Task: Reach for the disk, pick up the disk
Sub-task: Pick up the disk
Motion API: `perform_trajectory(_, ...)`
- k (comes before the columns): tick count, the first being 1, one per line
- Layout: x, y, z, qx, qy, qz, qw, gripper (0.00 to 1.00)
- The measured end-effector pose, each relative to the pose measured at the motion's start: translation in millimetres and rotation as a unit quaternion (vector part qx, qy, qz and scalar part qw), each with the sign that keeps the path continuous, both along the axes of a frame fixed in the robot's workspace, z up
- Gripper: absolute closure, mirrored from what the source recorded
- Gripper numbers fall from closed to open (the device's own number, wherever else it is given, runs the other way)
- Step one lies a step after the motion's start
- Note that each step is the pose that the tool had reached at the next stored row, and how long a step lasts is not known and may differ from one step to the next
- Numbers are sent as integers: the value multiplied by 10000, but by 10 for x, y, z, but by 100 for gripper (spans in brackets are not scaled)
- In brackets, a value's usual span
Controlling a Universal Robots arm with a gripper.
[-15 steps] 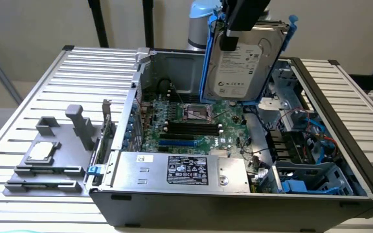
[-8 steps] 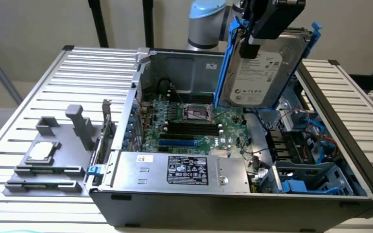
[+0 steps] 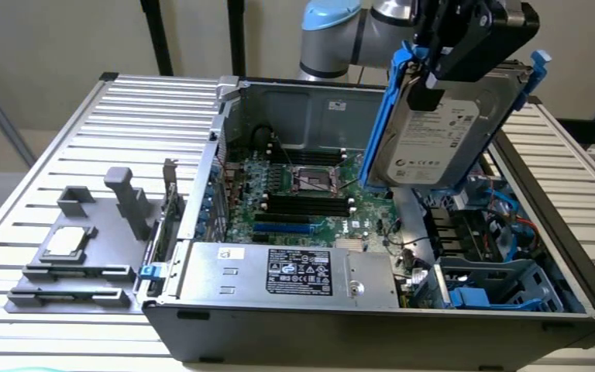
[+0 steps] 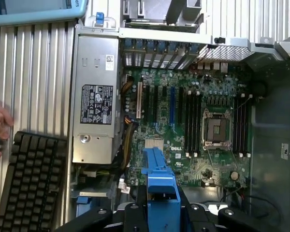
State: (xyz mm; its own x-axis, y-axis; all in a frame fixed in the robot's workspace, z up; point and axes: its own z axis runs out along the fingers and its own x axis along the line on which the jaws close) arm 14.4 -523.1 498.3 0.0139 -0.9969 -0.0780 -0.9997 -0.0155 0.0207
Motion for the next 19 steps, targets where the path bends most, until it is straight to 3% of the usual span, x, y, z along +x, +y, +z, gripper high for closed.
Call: perform_trajectory(19, 231, -594, 0, 0, 118, 0, 9999, 67)
